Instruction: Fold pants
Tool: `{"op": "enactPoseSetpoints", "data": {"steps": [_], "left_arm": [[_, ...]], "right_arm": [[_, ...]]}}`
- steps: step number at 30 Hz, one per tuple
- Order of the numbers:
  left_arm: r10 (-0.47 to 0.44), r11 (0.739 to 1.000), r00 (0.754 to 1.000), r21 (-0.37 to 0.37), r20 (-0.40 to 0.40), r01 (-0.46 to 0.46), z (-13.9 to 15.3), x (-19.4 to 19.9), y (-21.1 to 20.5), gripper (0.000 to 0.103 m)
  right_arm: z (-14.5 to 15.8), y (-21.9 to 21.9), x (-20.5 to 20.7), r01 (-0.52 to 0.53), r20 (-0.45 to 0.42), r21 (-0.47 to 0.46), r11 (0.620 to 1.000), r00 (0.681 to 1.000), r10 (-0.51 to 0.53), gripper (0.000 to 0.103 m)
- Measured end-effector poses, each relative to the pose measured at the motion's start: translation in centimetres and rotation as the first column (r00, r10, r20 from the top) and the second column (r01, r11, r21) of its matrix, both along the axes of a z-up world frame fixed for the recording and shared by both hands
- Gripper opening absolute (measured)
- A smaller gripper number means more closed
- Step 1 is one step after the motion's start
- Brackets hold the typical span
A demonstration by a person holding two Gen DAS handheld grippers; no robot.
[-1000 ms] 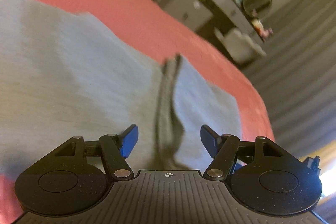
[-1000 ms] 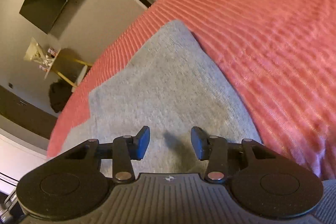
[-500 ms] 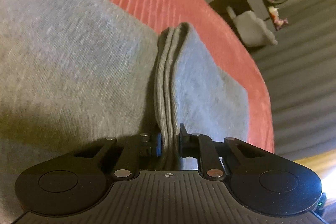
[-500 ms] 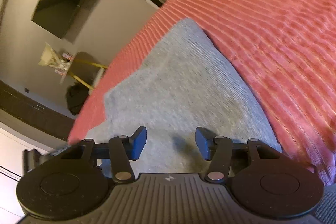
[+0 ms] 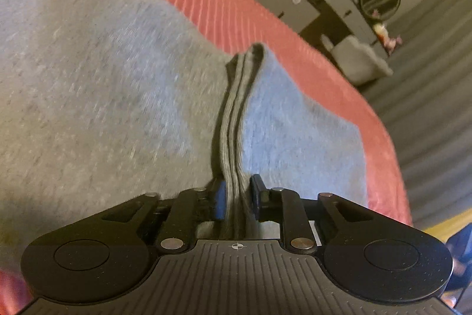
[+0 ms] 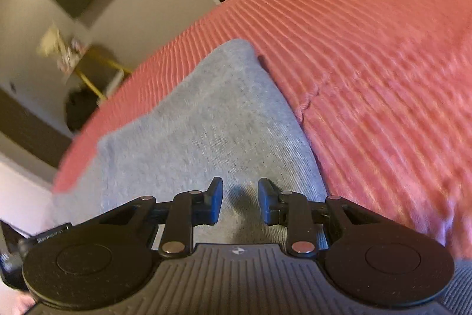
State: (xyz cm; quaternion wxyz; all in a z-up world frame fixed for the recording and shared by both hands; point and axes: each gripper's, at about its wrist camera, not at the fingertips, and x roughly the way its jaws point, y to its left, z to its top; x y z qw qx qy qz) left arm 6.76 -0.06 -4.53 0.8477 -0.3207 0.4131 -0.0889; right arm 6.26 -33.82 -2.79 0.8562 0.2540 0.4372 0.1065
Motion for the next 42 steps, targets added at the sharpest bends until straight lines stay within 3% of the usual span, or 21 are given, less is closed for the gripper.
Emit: {"op": "enactPoseSetpoints", "data": {"steps": [3,7,9,14,17,23,25,26,28,31,36,39,42], "left_arm": [[-0.029,1.000,0.999,0.006,0.030,0.029,0.0,0.6,-0.6,0.039],[-0.086,0.995,0.994,0.047,0.071,0.082,-0.3,0.6,-1.3,0.046],[-0.098,0.995,0.992,0.012,0.084,0.097,-0.3,0.7,-0.9,0.059],[-0.090,0.994,0.992,-0.050,0.087,0.094,-0.8,1.6,-0.3,0.060],[-0.069,0.990,0.996,-0.116,0.064,0.076,-1.0,2.3,0.8,0.059],[-0.006,0.978,0.999,-0.207,0.046,0.016,-1.4,3.7,1.8,0.055],[-0.002,0.972,0.999,-0.236,0.042,0.012,-1.6,4.5,1.8,0.038],[-0.002,0.968,0.999,-0.249,0.042,0.013,-1.7,5.0,1.8,0.021],[0.012,0.962,0.999,-0.273,0.048,0.002,-2.0,5.3,1.8,0.020],[0.002,0.982,0.991,-0.190,0.133,0.023,-0.3,4.5,1.1,0.018],[-0.076,0.993,0.957,-0.067,0.279,0.099,3.3,3.3,0.0,0.018],[-0.085,0.996,0.966,0.011,0.246,0.085,3.2,3.5,0.4,0.018],[-0.066,0.996,0.987,0.072,0.147,0.056,1.7,3.9,0.8,0.025]], "right_arm": [[0.6,1.5,0.8,-0.037,0.026,-0.098,0.994,0.999,0.040,0.027],[1.4,2.4,4.1,-0.037,0.054,-0.196,0.980,0.997,0.049,0.027],[1.7,2.7,6.6,-0.028,0.083,-0.232,0.972,0.995,0.048,0.027],[0.8,2.6,12.0,0.001,0.127,-0.276,0.961,0.991,0.035,0.019],[0.8,2.6,11.8,0.012,0.128,-0.267,0.964,0.992,0.023,0.019],[0.9,2.3,4.3,-0.055,0.057,-0.255,0.965,0.996,0.071,0.021],[0.5,1.8,1.9,-0.058,0.044,-0.235,0.970,0.997,0.071,0.022],[0.4,1.8,1.3,-0.062,0.042,-0.224,0.973,0.996,0.073,0.024],[0.5,2.0,1.3,-0.064,0.039,-0.217,0.974,0.997,0.074,0.033],[0.7,2.8,1.5,-0.083,0.046,-0.253,0.964,0.994,0.097,0.035],[0.9,3.0,0.7,-0.072,0.050,-0.255,0.964,0.995,0.087,0.035],[0.8,3.5,-0.2,-0.088,0.046,-0.266,0.960,0.994,0.104,0.035],[0.7,3.9,-0.6,-0.105,0.040,-0.284,0.953,0.992,0.121,0.036]]}}
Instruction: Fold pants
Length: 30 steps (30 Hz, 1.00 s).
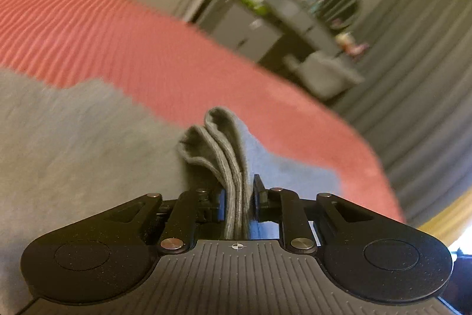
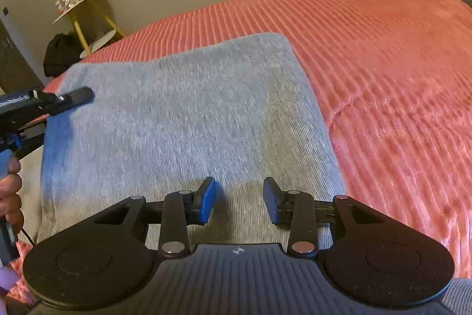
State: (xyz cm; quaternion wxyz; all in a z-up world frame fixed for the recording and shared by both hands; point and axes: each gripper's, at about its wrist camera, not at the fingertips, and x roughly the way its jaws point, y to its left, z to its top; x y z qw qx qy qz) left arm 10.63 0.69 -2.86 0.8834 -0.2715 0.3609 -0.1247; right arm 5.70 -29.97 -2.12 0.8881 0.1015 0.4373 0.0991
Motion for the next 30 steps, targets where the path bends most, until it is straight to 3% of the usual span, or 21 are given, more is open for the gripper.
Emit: {"op": "enactPoseSetpoints", "data": {"steps": [2,8,13,15,18,19,21,23,26,30], "left_arm": [[0.029,0.999,0.999,0.022,-0.041,-0.028,-0.9,-0.3,0.5,0.034],[0.012,0.998,0.991,-0.063,-0.137,-0.021,-0.3,-2.8,1.3,0.048],[-0.030,0.998,0.983,0.043,-0.178,0.038,0.5,-4.5,-1.2,0.050],[-0.031,0.993,0.985,0.107,-0.171,0.050,0.4,-5.4,-2.0,0.047],[-0.024,0.982,0.988,0.181,-0.152,0.051,0.9,-6.4,-2.8,0.039],[-0.020,0.981,0.989,0.190,-0.148,0.048,1.1,-6.7,-2.9,0.036],[-0.012,0.979,0.989,0.201,-0.145,0.042,1.2,-7.2,-3.1,0.027],[0.004,0.978,0.990,0.208,-0.142,0.026,1.4,-7.9,-3.2,0.022],[0.015,0.975,0.991,0.224,-0.131,0.015,1.8,-8.8,-3.0,0.020],[0.033,0.962,0.994,0.273,-0.107,-0.003,2.5,-9.1,-3.5,0.022]], "right_arm": [[-0.2,0.3,0.2,-0.007,-0.008,-0.023,1.000,1.000,0.007,0.037],[0.3,1.3,-0.2,-0.030,0.000,-0.079,0.996,1.000,0.030,0.042],[0.7,1.8,-2.1,-0.062,-0.021,-0.158,0.986,0.998,0.059,0.042],[0.7,2.1,-2.8,-0.077,-0.021,-0.181,0.980,0.997,0.075,0.042],[0.9,1.8,-3.0,-0.091,-0.019,-0.140,0.986,0.996,0.089,0.040],[1.0,1.5,-3.0,-0.094,-0.016,-0.108,0.990,0.996,0.093,0.032],[1.0,1.4,-3.0,-0.107,-0.016,-0.063,0.992,0.994,0.106,0.028],[0.7,1.8,-3.0,-0.123,-0.023,-0.114,0.986,0.992,0.122,0.027],[0.9,2.5,-3.3,-0.144,-0.029,-0.174,0.974,0.990,0.141,0.027],[1.2,1.4,-3.3,-0.121,-0.023,-0.116,0.986,0.993,0.119,0.027]]}}
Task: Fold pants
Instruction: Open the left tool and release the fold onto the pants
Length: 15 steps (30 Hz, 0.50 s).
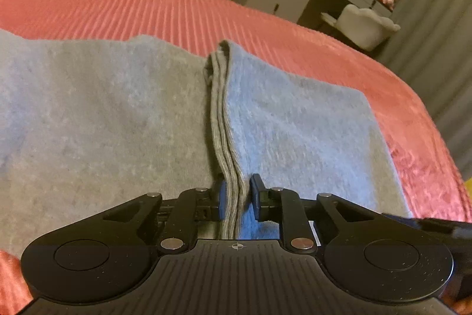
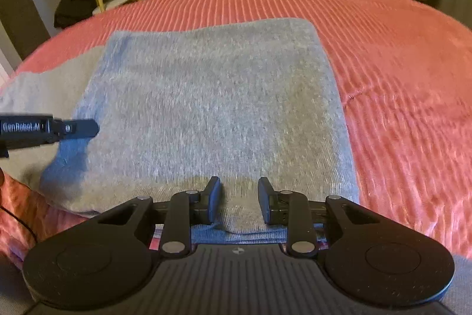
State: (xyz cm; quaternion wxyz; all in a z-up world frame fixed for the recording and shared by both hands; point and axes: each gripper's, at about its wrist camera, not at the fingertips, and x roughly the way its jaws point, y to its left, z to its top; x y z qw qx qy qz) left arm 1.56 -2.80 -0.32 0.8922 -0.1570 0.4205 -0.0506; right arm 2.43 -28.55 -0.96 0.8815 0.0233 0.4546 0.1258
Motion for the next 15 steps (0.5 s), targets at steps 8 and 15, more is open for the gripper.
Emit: {"op": "enactPoseSetpoints", "data": {"steps": [8,15], "left_arm": [[0.123,0.986,0.974,0.086,0.188,-0.141,3.3,-0.2,-0.3,0.053],[-0.003,0.980,0.975,0.195,0.222,-0.041,0.5,7.2,-4.7,0.066]], "right_arm": [[0.9,-2.9,3.2,0.108,0.073,0.126,0.986,0.990,-0.118,0.028],[-0.7,-1.4,9.2,0.096,0.129,0.205,0.974,0.984,-0.124,0.028]]}}
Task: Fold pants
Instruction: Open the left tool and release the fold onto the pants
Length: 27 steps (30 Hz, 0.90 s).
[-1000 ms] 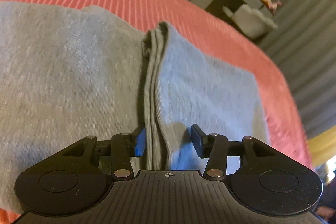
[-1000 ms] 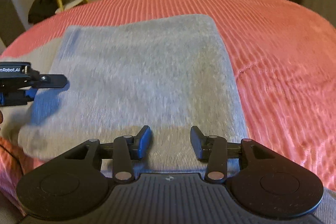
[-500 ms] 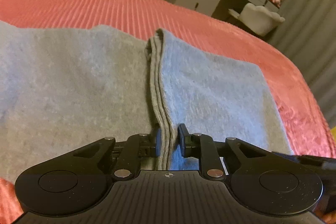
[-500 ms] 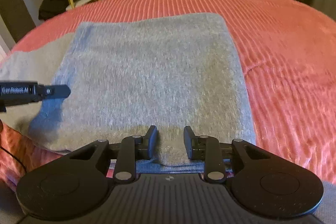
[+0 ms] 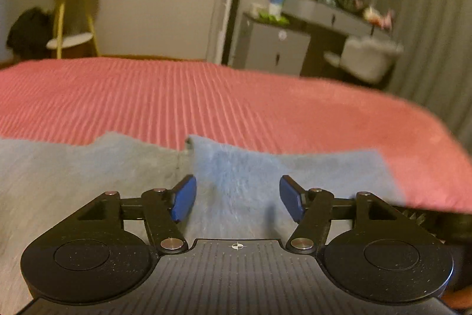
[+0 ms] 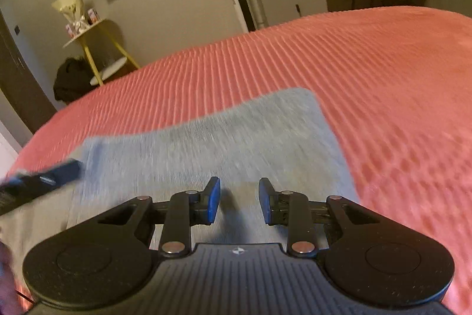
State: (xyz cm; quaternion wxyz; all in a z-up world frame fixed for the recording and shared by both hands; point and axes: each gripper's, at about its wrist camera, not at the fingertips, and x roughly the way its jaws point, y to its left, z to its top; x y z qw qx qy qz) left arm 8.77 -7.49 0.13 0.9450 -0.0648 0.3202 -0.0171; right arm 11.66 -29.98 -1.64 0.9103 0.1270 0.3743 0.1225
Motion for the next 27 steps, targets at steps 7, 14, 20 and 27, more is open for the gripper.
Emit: {"op": "enactPoseSetpoints", "data": {"steps": [7,14,20,27], "left_arm": [[0.029,0.985,0.999,0.173,-0.020,-0.025,-3.3,3.3,0.7,0.077],[0.069,0.998,0.998,-0.004,0.010,-0.069,-1.1,2.2,2.2,0.070],[0.079,0.989,0.996,0.131,-0.047,-0.072,-2.5,3.9,1.6,0.076],[0.107,0.992,0.992,-0.056,-0.074,-0.111,0.7,-1.5,5.2,0.076]], "right_arm": [[-1.9,1.8,1.5,-0.062,0.174,-0.251,0.966,0.979,0.108,0.037],[-1.4,0.0,1.9,0.027,0.192,-0.246,0.969,0.981,0.022,0.039],[-1.5,2.2,0.3,-0.173,0.180,-0.145,0.974,0.964,0.198,0.051],[-0.7,-3.0,0.5,0.128,0.125,-0.205,0.970,0.987,-0.104,0.052]]}}
